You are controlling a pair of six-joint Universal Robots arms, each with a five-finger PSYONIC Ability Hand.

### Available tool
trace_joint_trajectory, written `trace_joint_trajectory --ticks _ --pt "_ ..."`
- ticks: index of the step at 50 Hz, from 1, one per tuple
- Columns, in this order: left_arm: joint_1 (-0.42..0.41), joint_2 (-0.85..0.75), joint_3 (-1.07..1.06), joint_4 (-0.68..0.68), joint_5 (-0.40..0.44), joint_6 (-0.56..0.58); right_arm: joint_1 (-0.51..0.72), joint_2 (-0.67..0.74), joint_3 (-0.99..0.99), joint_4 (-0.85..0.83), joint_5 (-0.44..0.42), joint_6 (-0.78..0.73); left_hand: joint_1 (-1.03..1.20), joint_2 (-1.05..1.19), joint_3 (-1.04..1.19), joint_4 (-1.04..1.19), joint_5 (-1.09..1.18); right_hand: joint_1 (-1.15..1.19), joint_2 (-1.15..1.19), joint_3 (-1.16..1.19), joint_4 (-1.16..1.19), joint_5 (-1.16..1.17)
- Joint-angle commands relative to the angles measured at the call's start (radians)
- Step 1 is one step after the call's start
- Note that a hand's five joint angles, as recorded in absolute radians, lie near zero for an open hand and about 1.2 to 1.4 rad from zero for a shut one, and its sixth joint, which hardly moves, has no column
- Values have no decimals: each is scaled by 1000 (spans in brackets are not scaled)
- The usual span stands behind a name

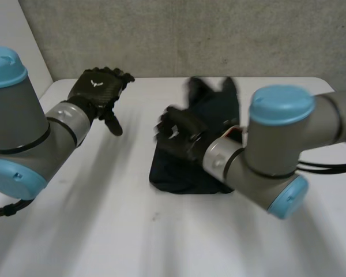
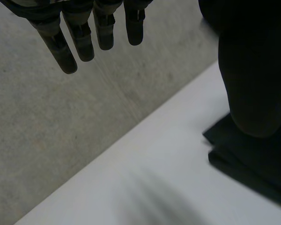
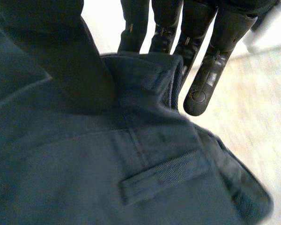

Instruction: Fold the shorts.

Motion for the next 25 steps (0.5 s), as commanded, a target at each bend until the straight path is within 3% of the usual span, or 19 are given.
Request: trace_joint_trajectory --ticks 1,2,6,7,10,12,18,25 --pt "-19 -16 77 7 -2 -178 17 50 5 -24 -145 122 -12 -22 -31 -26 -39 -677 -861 -875 -883 -824" --pt "-19 -16 84 7 -1 -187 7 44 3 -33 -142 188 -12 -22 -31 -26 -39 -788 -972 -987 -995 -935" --pt "-27 -42 136 7 -2 -206 -52 -22 2 -48 -113 458 -12 -22 -31 -26 -39 -788 -972 -987 -995 -935" --pt "-33 -51 152 7 -4 -206 -75 -75 2 -50 -81 597 -12 -22 -31 -26 -39 -788 -972 -987 -995 -935" --pt "-69 -102 225 -3 -8 -207 -119 -131 -6 -44 8 830 -6 -16 -26 -20 -33 -788 -972 -987 -995 -935" --pt "-99 -142 264 -10 -8 -207 -145 -125 -7 -36 47 906 0 -10 -20 -14 -27 -788 -972 -987 -995 -935" --pt "-168 -253 320 -38 -34 -204 -173 -78 -12 22 178 908 8 -1 -11 -5 -18 -788 -972 -987 -995 -935" --pt "-243 -448 412 -107 -146 -195 -170 21 -47 47 265 845 8 -1 -11 -5 -18 -788 -972 -987 -995 -935"
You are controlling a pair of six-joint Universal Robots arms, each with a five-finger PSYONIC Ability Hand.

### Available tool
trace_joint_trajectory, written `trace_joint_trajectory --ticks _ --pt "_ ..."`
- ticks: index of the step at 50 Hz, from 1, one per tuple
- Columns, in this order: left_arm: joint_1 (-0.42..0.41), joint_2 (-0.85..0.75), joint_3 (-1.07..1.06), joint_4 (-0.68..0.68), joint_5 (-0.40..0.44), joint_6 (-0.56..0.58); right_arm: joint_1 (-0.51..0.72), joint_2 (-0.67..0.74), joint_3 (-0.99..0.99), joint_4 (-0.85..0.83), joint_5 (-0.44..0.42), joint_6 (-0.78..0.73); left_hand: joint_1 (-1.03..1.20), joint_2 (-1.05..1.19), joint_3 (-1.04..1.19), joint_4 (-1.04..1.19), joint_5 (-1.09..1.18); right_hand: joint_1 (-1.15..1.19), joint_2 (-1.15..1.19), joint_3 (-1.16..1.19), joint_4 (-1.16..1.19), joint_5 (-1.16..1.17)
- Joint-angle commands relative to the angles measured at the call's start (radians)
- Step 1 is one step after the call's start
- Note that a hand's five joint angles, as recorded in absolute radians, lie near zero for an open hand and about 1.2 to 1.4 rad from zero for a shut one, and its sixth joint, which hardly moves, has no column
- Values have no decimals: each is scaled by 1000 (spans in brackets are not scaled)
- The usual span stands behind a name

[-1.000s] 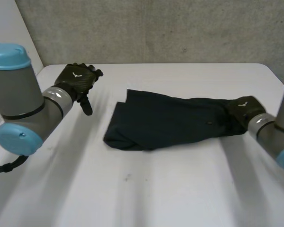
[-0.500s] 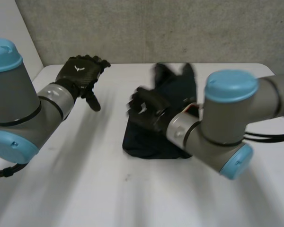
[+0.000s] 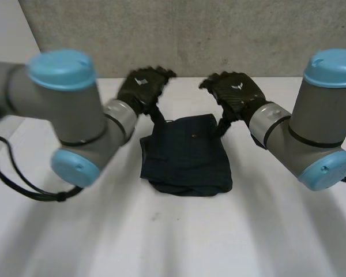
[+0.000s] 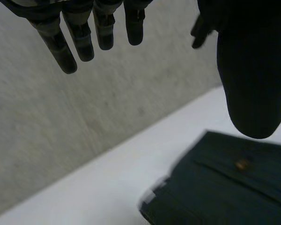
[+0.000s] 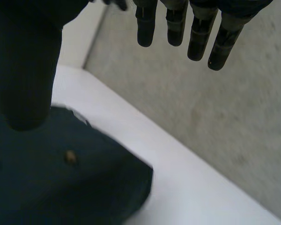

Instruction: Fold the shorts.

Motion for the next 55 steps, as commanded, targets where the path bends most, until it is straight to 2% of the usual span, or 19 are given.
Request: trace_joint_trajectory --ticks 1,5,10,16,22,29,33,35,39,47,55 --pt "-70 -194 89 -79 -109 10 5 133 -39 33 96 -82 11 2 -8 -2 -15 -28 -47 -34 -58 -70" --pt "-75 -277 126 -172 -172 50 5 208 -62 62 104 -82 14 5 -5 1 -12 -28 -47 -34 -58 -70" --pt "-78 -301 120 -211 -225 105 6 276 -92 122 144 -90 23 13 4 9 -4 -28 -47 -34 -58 -70" --pt "-76 -286 103 -220 -238 114 6 299 -118 175 150 -93 26 16 7 12 -1 -28 -47 -34 -58 -70" --pt "-79 -194 89 -224 -233 114 5 272 -148 252 144 -84 23 13 4 9 -4 -28 -47 -34 -58 -70" --pt "-73 -9 54 -221 -229 110 -3 115 -128 244 151 -76 14 5 -5 1 -12 -28 -47 -34 -58 -70" --pt "-49 134 36 -221 -230 100 -17 -7 -105 188 205 -12 5 -4 -14 -8 -21 -28 -47 -34 -58 -70" --pt "3 233 10 -220 -230 97 -35 -90 -89 154 274 31 8 -1 -11 -5 -18 -28 -47 -34 -58 -70" --pt "103 381 -33 -224 -229 78 -72 -230 -63 149 351 56 29 19 10 15 2 -28 -47 -34 -58 -70" --pt "126 502 -193 -316 -227 -8 -103 -354 33 232 354 40 23 13 4 9 -4 -28 -47 -34 -58 -70" --pt "126 591 -349 -258 -216 -88 -101 -425 145 241 351 36 23 13 4 9 -4 -28 -47 -34 -58 -70"
